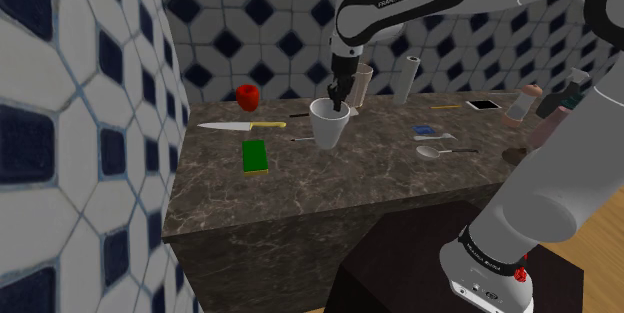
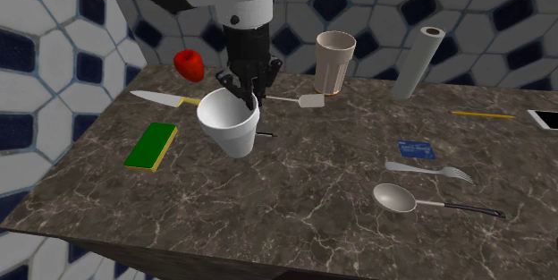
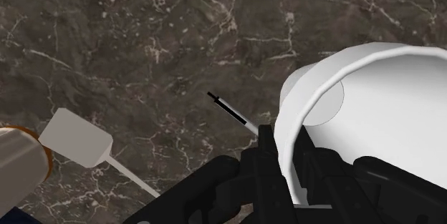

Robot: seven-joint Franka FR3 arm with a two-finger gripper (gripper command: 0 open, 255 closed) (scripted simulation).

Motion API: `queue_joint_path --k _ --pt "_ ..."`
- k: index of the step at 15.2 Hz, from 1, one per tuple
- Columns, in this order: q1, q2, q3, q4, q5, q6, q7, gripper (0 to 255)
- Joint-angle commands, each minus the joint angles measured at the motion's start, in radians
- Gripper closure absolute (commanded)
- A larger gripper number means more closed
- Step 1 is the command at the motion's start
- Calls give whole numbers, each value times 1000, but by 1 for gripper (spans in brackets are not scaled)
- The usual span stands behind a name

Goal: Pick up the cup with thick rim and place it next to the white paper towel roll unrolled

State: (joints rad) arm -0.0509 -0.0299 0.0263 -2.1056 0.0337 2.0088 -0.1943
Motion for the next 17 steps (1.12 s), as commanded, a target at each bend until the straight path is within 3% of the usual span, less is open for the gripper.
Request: queue_joint_path --k 1,17 --pt "0 -10 0 18 0 -28 1 255" --pt "-1 -51 -1 188 -1 -239 6 255"
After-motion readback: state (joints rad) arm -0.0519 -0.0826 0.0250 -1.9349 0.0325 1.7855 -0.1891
